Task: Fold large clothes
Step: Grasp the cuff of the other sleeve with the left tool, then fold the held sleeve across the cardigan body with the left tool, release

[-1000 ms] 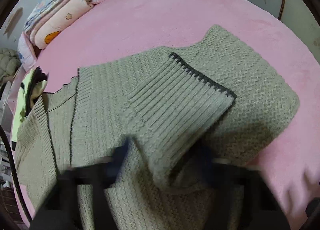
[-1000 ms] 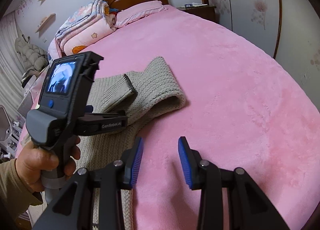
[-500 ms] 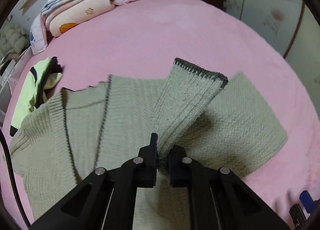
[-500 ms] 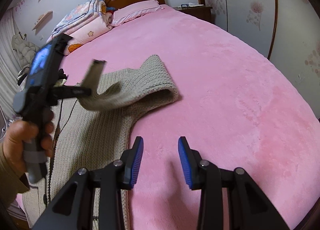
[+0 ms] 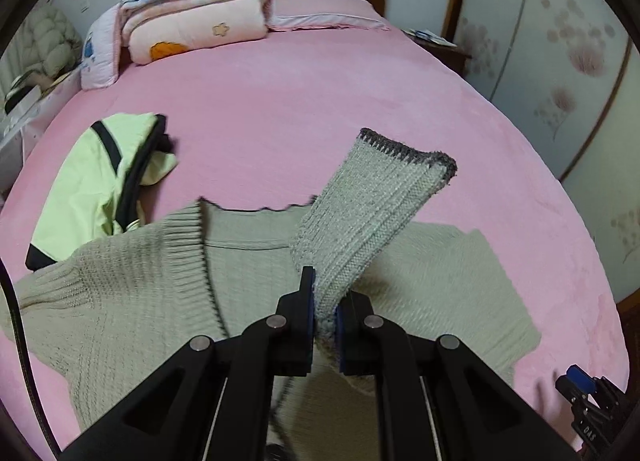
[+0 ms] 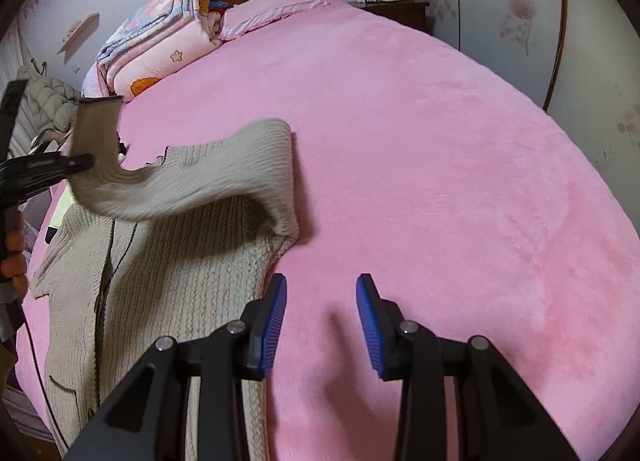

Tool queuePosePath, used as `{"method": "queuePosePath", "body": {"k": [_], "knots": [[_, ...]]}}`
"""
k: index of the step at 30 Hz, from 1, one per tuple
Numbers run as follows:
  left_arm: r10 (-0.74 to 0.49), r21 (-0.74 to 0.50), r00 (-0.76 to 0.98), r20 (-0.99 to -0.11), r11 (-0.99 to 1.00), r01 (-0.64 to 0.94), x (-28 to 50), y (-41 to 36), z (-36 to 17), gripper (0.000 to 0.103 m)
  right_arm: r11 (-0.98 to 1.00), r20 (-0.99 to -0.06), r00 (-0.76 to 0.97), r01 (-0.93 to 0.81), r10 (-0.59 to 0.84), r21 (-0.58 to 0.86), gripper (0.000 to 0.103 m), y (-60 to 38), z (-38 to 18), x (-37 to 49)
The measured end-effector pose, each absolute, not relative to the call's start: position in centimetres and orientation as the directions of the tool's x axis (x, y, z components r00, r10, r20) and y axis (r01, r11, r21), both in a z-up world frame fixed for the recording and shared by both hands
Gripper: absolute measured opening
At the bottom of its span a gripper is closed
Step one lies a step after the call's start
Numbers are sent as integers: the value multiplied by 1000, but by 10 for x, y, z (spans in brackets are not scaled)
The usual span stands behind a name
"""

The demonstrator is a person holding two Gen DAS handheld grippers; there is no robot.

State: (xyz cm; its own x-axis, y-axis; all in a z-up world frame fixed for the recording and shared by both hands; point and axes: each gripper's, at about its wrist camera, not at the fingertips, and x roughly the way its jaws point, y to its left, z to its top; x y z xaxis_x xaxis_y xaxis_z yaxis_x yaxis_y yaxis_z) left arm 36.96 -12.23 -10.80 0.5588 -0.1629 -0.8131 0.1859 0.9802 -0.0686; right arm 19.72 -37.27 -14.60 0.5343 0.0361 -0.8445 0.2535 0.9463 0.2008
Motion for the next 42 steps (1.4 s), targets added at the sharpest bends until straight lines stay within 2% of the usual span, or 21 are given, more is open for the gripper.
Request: {"method": "queuePosePath", "body": {"k": [11,14,16,18,23,27,30,36,42], "knots": [[-179,-151,504,-845,984,96,385,-57,-180,7,937,-865,482,221,135,270,36,-358,-171,232],[-192,-193,489,-851,980,50,384,-42,-198,12,949,-873,474,207,115,238,36,-346,-174,237],[-178,-194,484,-857,981,18,382,-34,-205,23,961,-881,465,193,88,198,36,-339,-176,241],[-171,-198,482,-859,980,-6,380,-25,-210,27,971,-888,455,177,62,159,36,-332,-178,245],[-180,-230,488,-854,972,-44,380,1,-211,27,983,-896,444,155,17,96,36,-324,-182,256],[-132,-197,473,-871,976,-90,388,18,-218,27,983,-900,435,167,0,81,36,-321,-185,264],[-8,-74,454,-891,989,-129,392,25,-229,26,983,-904,427,174,-18,63,36,-318,-188,265],[-4,-80,477,-879,987,-139,386,40,-223,26,982,-885,466,171,-13,75,36,-318,-172,247],[-27,-56,523,-852,998,-39,378,18,-193,26,985,-833,552,163,-41,59,36,-318,-130,235]]}}
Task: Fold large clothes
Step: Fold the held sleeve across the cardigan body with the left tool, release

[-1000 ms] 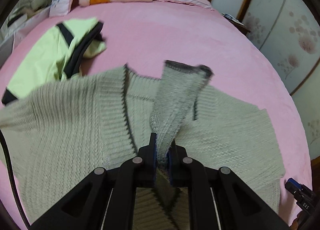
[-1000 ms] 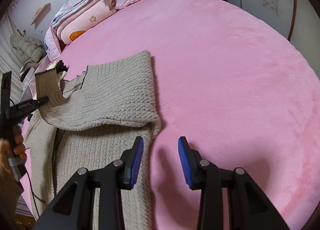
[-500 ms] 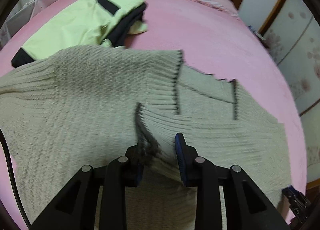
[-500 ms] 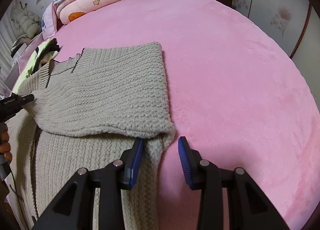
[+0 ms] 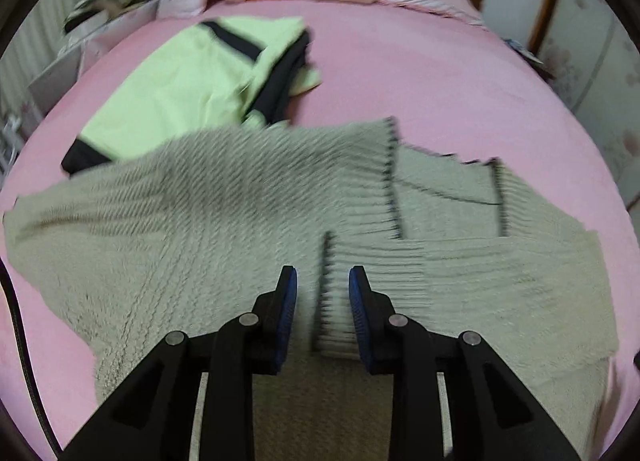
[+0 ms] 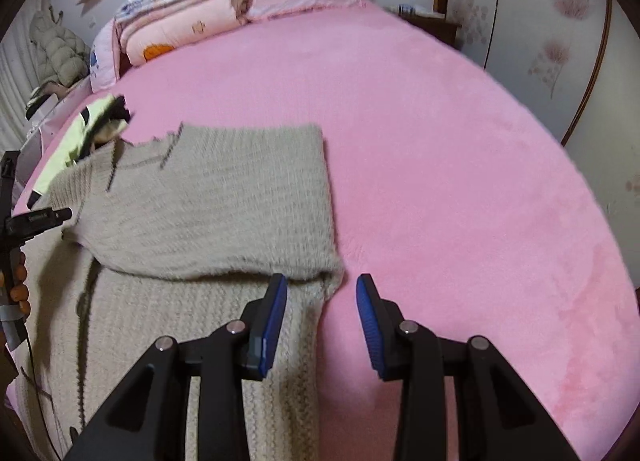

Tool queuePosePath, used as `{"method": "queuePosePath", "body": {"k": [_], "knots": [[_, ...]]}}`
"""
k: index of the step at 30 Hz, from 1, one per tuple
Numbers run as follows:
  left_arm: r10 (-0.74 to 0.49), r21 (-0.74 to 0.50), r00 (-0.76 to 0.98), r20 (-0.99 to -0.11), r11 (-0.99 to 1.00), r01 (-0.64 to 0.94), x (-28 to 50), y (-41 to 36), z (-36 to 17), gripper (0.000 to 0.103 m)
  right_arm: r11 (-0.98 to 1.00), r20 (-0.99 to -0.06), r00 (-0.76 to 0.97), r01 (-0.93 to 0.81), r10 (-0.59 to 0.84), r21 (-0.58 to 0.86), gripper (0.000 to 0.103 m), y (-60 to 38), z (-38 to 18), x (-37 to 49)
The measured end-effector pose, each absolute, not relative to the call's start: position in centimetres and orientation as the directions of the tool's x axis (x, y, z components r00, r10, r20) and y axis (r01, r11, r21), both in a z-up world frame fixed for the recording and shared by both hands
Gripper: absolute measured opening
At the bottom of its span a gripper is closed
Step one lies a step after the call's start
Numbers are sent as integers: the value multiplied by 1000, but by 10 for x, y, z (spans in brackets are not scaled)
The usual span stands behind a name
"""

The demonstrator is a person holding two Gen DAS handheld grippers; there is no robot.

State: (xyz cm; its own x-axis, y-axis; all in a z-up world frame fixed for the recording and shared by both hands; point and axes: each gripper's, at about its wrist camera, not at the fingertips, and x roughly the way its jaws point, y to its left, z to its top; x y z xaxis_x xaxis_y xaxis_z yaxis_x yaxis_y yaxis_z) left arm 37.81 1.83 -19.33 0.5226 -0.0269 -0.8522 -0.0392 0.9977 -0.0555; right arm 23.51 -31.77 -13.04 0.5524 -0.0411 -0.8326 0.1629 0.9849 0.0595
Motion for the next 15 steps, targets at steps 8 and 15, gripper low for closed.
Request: {"method": "queuePosePath", "body": {"k": [8,15], "knots": [[-120,-95,475,-872,992,78,379,-40,-200,26,980,-824,566,169,-9,105,33,-304,-129,278],[-54,-16,419,-907,995,94,375,-50,-236,26,979,-899,435,196,-43,48,21,-291,-184,301]]}}
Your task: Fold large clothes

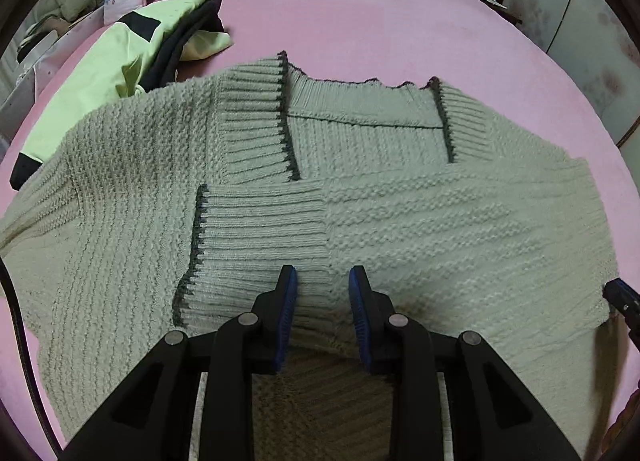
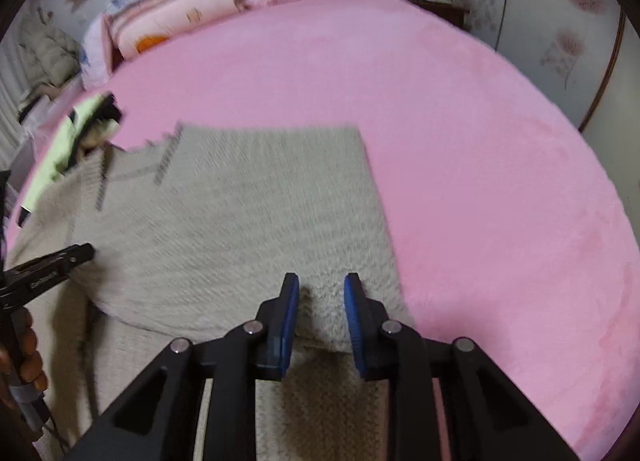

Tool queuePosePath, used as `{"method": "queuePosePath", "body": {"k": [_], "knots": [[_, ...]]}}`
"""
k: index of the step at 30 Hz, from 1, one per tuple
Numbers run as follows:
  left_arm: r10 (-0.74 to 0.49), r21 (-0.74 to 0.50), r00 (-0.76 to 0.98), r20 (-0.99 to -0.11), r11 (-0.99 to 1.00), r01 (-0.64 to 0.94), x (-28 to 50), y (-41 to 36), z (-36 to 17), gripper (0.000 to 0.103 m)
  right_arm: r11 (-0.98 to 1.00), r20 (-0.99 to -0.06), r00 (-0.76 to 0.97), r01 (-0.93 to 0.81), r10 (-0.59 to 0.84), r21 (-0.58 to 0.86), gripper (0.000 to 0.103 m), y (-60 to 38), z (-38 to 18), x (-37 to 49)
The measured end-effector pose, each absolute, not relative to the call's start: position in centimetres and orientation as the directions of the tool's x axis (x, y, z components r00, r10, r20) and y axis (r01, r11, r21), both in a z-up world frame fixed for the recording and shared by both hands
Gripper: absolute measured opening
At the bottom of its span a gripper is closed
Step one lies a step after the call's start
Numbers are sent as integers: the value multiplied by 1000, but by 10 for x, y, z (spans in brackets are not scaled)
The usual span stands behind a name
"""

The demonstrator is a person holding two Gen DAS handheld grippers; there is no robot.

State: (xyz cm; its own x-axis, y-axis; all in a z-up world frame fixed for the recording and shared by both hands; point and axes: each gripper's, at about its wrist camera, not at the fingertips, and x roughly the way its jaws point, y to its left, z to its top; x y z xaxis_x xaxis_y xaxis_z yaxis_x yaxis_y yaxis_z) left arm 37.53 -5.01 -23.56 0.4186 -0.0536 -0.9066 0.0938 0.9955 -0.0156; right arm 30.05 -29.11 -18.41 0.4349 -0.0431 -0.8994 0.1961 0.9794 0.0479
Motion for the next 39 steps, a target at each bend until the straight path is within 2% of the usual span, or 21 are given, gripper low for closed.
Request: {"method": "queuePosePath", "body": {"k": [3,5,6,8,9,10,21,26,34,39], "knots": [[-76,-34,423,-903,994,107,374,-48,-235,26,978,-903,425,204,-59,32,14,-293,-192,294],[-106,-69,415,-904,992,102,372,-43,-231,29,976,-904,424,212,-54,41,14,-293,-189,291],[-117,-84,411,-904,992,96,371,-39,-228,34,976,-904,423,215,-55,41,14,-292,-186,290],[-131,-109,409,-903,991,77,367,-33,-219,58,975,-902,428,218,-59,39,15,-289,-177,286],[-125,-110,416,-901,992,61,363,-31,-212,76,975,-900,433,216,-53,46,16,-287,-172,284],[-120,-109,435,-892,993,50,359,-29,-203,82,975,-898,438,214,-39,62,18,-286,-166,282],[-139,-81,509,-850,988,134,313,-20,-114,83,969,-859,513,206,12,137,19,-251,-96,245],[-167,-102,527,-833,983,150,283,-13,-83,87,965,-832,555,216,4,149,32,-240,-63,225],[-186,-135,575,-796,982,132,235,21,-50,87,969,-806,592,202,-7,139,33,-210,-22,197],[-217,-167,557,-802,976,140,214,57,-41,87,973,-790,613,185,-7,135,39,-183,-7,186]]}}
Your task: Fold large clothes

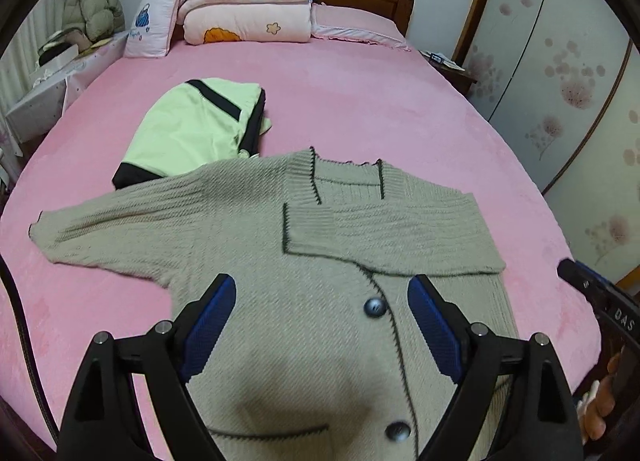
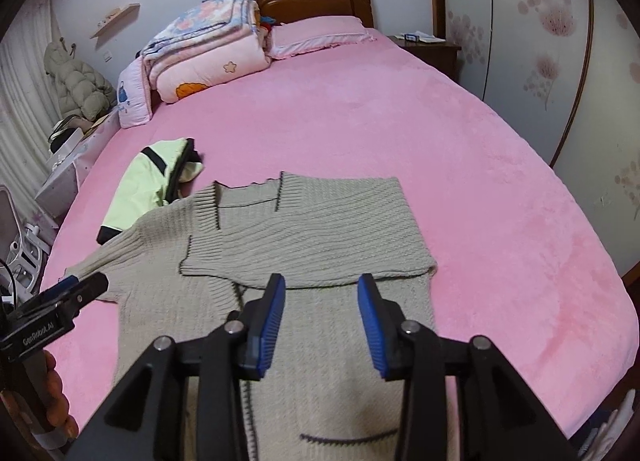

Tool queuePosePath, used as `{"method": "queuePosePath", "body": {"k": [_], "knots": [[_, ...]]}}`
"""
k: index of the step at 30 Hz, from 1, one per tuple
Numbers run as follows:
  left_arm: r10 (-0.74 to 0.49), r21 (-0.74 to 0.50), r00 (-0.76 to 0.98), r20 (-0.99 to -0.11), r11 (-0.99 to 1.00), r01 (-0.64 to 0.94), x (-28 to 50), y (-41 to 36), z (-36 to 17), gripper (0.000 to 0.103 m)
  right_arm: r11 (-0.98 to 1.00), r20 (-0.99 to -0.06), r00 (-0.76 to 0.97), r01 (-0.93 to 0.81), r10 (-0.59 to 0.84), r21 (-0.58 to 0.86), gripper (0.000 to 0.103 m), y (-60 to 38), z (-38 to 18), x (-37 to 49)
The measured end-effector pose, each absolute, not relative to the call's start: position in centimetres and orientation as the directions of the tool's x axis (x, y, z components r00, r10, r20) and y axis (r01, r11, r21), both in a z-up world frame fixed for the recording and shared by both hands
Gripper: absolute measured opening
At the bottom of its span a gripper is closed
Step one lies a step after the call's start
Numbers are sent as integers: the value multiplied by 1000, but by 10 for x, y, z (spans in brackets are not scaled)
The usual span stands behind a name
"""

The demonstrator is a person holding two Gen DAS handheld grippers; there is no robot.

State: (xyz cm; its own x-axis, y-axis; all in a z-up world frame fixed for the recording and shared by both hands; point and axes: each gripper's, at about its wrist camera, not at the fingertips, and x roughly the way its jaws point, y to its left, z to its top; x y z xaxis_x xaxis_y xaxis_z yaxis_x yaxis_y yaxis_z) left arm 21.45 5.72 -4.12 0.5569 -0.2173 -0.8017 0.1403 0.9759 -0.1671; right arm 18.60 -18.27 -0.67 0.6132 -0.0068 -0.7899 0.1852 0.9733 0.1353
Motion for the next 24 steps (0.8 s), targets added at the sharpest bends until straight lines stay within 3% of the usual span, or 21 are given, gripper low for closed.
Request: {"method": "queuePosePath", "body": {"k": [12,24], "knots": [[-179,-170,542,-821,983,69,202,194,-40,87,991,-749,661,73,38,114,39,-79,14,197],[-27,-174,545,-838,960,-220,241,414,-116,87,994,-771,630,-100,98,45,39,68,-30,272]]}}
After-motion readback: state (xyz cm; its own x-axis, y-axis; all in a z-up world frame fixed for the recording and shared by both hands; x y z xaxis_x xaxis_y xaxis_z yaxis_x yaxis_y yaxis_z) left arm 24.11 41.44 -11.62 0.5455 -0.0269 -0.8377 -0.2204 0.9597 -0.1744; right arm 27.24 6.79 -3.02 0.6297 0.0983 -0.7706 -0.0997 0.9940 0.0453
